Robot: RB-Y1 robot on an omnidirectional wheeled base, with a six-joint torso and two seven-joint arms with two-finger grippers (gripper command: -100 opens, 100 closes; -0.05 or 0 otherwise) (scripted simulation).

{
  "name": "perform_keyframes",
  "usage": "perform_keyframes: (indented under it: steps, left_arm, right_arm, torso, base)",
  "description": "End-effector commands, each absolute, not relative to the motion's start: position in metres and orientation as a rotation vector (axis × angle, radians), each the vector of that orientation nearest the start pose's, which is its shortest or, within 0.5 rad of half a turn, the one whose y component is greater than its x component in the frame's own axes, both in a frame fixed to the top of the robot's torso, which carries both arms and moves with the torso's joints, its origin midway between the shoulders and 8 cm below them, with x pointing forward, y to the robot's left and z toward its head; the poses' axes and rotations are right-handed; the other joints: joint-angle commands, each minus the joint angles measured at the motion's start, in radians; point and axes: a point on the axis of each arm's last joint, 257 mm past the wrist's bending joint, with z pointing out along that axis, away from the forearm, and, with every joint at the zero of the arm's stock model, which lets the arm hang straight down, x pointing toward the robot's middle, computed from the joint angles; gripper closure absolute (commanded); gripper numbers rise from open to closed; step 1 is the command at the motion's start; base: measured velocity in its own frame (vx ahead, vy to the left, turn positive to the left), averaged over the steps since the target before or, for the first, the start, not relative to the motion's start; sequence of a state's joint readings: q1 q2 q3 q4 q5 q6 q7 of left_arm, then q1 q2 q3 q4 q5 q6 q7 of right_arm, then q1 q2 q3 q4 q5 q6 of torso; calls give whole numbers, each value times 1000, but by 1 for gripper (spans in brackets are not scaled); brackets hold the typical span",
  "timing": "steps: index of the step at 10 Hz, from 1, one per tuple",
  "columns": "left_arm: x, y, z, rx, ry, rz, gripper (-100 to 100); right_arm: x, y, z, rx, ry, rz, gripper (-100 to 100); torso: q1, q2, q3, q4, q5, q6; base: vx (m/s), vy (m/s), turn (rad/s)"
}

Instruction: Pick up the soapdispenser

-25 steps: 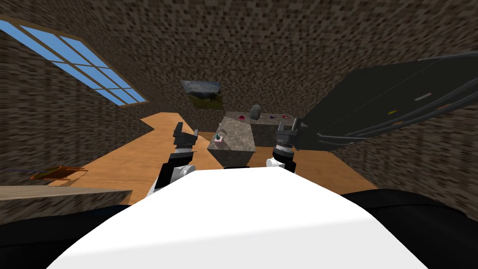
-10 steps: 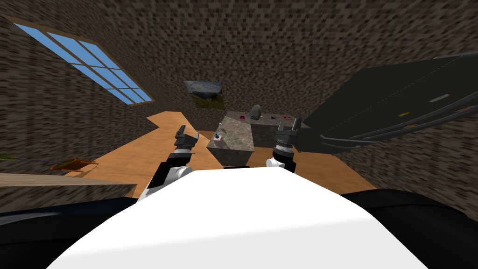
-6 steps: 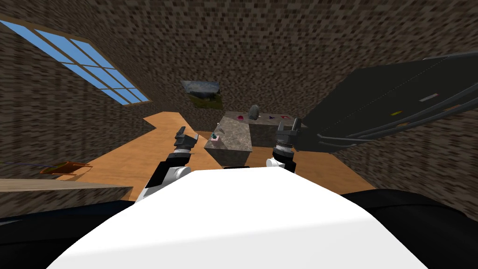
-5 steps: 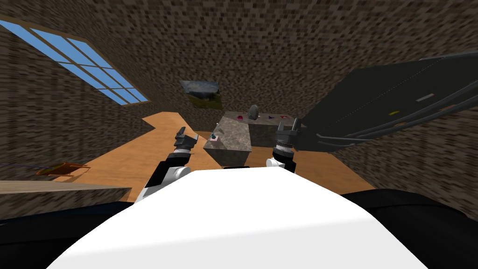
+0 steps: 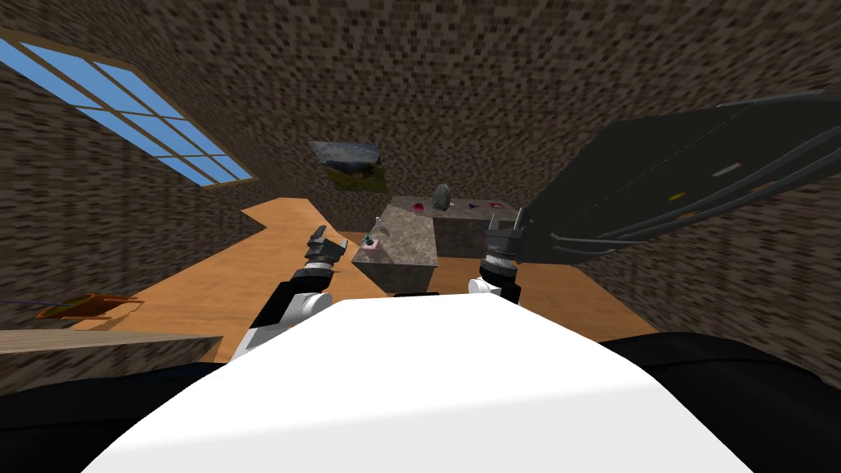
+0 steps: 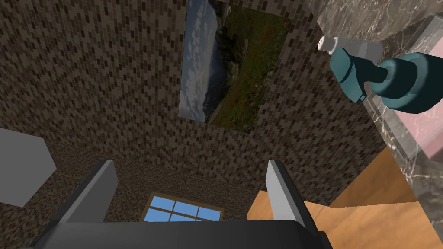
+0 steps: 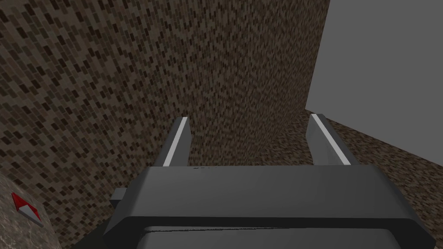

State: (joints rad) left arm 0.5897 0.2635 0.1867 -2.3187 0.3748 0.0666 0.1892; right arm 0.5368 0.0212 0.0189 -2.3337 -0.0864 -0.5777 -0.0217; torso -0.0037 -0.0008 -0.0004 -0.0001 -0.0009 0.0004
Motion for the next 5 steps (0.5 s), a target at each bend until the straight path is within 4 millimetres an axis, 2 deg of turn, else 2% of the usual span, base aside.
perform_keyframes:
  steps: [1, 5]
  left_arm:
    - [375, 373, -104, -1308, 926, -1290, -100]
    - [373, 382, -116, -1371, 932, -1257, -100]
  right_arm:
    - [315, -287, 50, 655, 462, 1399, 0]
    - [315, -287, 50, 655, 462, 1399, 0]
  torso:
    - [0, 0, 0, 0, 0, 0]
    - [0, 0, 0, 0, 0, 0]
  base:
    - [12, -64, -45]
    - [5, -53, -35]
